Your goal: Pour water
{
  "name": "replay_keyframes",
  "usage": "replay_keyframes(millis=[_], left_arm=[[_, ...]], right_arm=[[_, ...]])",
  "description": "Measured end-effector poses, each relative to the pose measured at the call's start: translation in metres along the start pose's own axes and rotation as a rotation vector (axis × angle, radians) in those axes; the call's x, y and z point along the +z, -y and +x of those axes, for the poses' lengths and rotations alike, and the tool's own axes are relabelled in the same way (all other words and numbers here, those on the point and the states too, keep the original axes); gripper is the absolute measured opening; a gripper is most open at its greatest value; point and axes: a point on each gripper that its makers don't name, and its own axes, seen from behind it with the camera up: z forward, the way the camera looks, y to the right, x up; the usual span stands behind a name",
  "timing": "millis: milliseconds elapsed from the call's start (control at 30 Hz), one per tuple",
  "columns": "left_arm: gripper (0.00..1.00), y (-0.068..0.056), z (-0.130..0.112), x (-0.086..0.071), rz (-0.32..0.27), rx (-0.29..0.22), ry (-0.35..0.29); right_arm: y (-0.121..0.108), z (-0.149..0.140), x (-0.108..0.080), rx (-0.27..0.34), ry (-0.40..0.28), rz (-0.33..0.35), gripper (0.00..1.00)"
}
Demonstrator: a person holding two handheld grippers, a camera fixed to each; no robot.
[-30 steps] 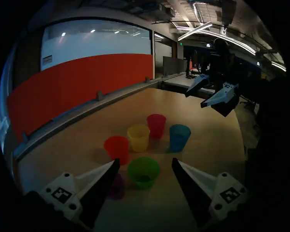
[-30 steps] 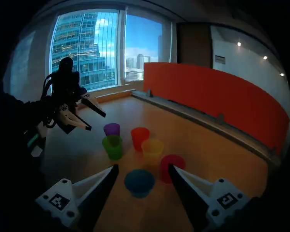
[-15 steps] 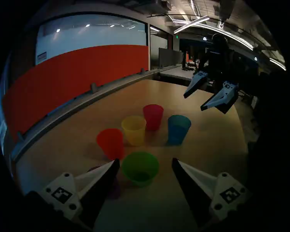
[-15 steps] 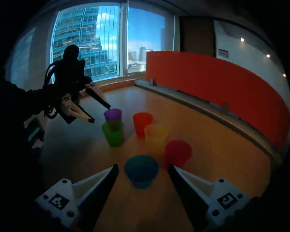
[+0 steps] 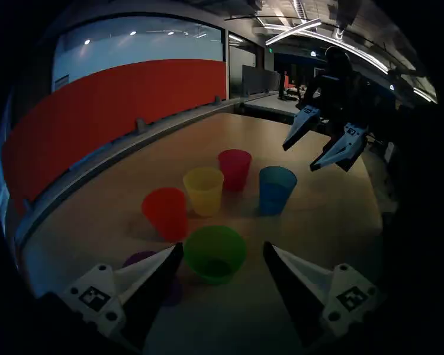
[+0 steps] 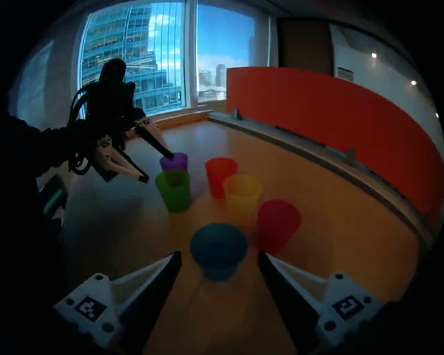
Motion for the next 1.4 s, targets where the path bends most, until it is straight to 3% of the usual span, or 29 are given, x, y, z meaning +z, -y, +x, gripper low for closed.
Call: replay_keyframes(millis=[467,1400], left_arm=[[1.00,0.009,-0.010,0.019,0.017,0.038,0.046],[1.00,0.009,-0.021,0.045,0.008,0.073,0.100]], right_arm=[[0.002,-0.010,0.005,-0.005,0.019,0.011,0.99],[0.005,-0.021,0.023,0.002,0.037,0.032,0.99]])
